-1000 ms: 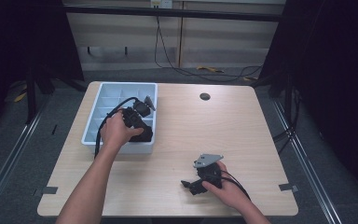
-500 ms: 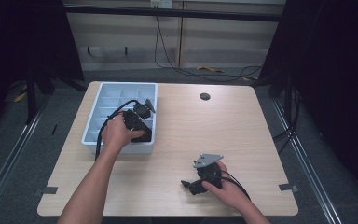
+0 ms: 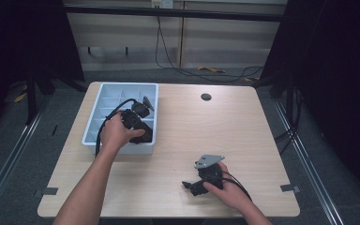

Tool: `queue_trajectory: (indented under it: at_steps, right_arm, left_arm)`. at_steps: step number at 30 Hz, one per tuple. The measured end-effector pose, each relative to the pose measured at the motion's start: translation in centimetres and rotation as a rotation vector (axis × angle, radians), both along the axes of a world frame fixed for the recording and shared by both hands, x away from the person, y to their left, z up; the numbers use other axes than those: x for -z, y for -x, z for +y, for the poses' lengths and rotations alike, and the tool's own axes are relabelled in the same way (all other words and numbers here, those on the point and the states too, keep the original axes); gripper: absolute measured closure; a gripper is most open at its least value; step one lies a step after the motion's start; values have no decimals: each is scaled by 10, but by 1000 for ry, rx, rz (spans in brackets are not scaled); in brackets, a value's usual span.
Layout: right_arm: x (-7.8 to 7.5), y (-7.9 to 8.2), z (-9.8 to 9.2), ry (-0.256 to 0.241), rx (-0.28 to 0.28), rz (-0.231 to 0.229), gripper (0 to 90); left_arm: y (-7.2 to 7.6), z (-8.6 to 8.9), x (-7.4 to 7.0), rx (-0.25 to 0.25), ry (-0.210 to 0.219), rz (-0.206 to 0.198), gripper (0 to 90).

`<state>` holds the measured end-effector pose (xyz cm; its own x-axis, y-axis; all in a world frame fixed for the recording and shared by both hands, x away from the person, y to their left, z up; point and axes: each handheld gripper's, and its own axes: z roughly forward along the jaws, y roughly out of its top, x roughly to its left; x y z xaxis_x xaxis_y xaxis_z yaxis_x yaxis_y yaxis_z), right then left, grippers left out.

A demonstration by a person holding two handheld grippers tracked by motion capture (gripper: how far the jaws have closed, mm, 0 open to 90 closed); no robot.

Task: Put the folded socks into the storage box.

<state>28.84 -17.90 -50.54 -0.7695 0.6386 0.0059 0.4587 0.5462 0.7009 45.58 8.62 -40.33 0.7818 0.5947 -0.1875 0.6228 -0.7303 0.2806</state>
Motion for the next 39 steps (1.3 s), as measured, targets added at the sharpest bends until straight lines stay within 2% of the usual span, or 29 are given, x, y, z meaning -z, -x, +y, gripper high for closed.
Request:
queue_trajectory:
  at_steps: [5, 6, 7, 8, 10, 14, 16, 17, 19, 29, 34, 37, 39]
  right_arm:
    - [0, 0, 0, 0, 0, 1, 96]
    - [0, 0, 0, 0, 0, 1, 96]
    - [0, 0, 0, 0, 1, 2, 96]
    - [0, 0, 0, 0, 1, 2, 96]
    - [0, 0, 0, 2, 2, 1, 97]
    - [0, 0, 0, -1, 1, 2, 96]
    - [0, 0, 0, -1, 1, 2, 96]
    - [0, 0, 0, 0, -1, 4, 97]
    - [0, 0, 0, 0, 0, 4, 97]
    - [0, 0, 0, 0, 0, 4, 97]
    - [0, 0, 0, -1, -1, 5, 97]
    - [0, 0, 0, -1, -1, 5, 97]
    - [0, 0, 0, -1, -1, 4, 97]
  left_arm:
    - [1, 8, -21, -20, 15, -38, 634]
    - [1, 8, -21, -20, 15, -38, 634]
    - [1, 11, -31, -27, 26, -50, 634]
    - [1, 11, -31, -27, 26, -50, 634]
    - [1, 16, -43, -43, 21, -70, 644]
    - [0, 20, -52, -58, 28, -81, 727]
    - [-1, 21, -57, -47, 5, -86, 806]
    - [-1, 21, -58, -47, 7, -82, 832]
    - [-1, 21, -59, -44, 4, -81, 900]
    - [-9, 20, -59, -41, -49, -62, 900]
    - [-10, 15, -55, -37, -66, -51, 900]
    - [-12, 9, -49, -21, -100, -44, 900]
    - [-13, 7, -46, -18, -106, -41, 900]
